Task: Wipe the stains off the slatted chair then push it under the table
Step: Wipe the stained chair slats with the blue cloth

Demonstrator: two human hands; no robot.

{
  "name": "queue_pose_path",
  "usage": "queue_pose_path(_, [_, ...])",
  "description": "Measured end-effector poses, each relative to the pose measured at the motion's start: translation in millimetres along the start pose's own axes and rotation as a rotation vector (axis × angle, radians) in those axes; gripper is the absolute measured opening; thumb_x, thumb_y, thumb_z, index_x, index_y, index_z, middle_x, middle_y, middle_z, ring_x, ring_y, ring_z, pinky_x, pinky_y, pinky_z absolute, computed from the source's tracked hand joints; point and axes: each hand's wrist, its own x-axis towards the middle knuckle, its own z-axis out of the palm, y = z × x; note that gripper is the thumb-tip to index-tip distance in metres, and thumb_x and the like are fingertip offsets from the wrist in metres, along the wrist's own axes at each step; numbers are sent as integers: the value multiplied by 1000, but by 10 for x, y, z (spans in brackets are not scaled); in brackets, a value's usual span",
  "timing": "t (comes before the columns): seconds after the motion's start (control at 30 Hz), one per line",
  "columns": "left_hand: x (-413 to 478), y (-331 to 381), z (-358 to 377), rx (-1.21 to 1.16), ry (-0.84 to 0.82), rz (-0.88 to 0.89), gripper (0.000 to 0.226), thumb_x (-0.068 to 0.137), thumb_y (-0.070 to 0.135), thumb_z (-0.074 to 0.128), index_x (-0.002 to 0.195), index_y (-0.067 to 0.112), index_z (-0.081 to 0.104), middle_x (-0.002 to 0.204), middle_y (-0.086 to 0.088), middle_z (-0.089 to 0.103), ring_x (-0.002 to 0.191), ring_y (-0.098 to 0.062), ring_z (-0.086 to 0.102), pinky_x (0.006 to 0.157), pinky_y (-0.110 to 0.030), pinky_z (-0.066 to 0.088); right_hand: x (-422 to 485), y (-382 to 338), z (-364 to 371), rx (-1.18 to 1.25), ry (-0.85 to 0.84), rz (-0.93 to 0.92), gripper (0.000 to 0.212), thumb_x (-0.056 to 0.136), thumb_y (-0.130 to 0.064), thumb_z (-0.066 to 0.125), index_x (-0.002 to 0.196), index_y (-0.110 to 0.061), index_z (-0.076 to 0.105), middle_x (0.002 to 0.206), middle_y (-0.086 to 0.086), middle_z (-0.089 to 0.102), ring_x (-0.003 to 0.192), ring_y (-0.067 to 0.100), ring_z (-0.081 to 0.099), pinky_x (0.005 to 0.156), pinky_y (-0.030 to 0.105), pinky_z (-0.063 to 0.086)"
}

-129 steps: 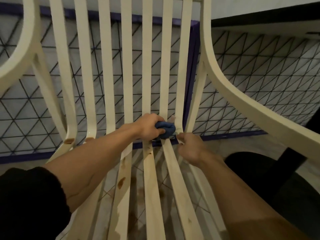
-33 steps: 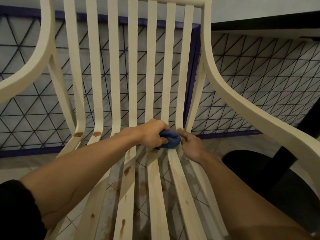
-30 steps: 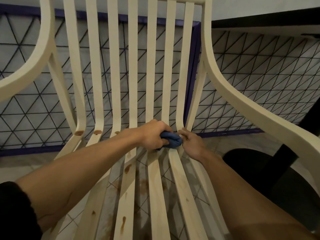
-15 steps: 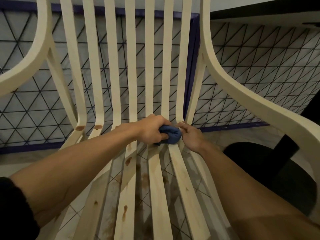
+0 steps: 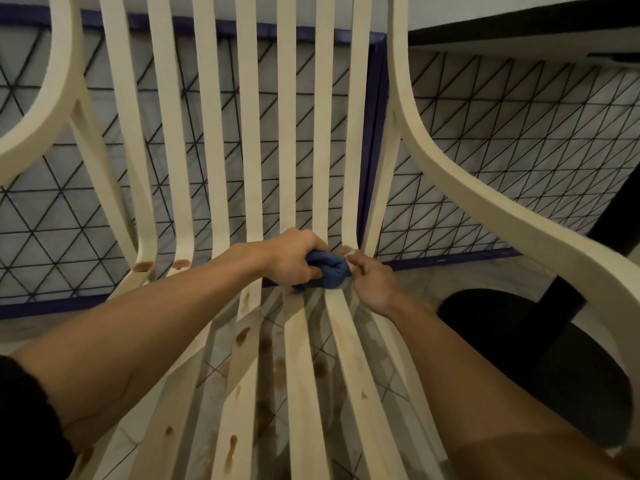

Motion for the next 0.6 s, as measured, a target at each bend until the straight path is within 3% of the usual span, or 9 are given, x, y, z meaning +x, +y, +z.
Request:
queue_pose_path(0.13, [274, -105, 58, 117, 94, -63, 7, 90, 18, 61, 97, 17, 63, 89, -2, 64, 84, -21, 59, 70, -37, 50, 25, 23, -2, -1, 2, -4, 42, 104, -20, 38, 147, -20, 41, 151, 4, 43, 137, 23, 41, 106, 26, 31])
queue_pose_path(0.3, [489, -198, 88, 176, 193, -122, 14, 92, 20, 60, 105, 18, 63, 91, 1, 56, 86, -19, 53, 70, -30, 39, 23, 39, -9, 4, -6, -32, 43, 104, -17, 37, 148, -18, 41, 160, -3, 25, 146, 18, 26, 115, 23, 18])
queue_pose_path(0.47, [457, -173, 26, 150, 87, -124, 11, 90, 20, 62, 101, 18, 65, 89, 0, 62, 86, -21, 58, 69, -31, 45, 23, 39, -18, 29, -10, -33, 44, 104, -15, 37, 148, -16, 41, 160, -1, 26, 146, 18, 25, 116, 23, 18])
queue_pose_path(0.6, [232, -54, -69, 52, -35, -57, 10, 88, 23, 66, 98, 23, 68, 86, 5, 65, 78, -10, 60, 63, -22, 44, -1, 13, -29, 18, -10, -34, 44, 104, -15, 38, 147, -19, 41, 158, 0, 30, 144, 20, 29, 117, 27, 24])
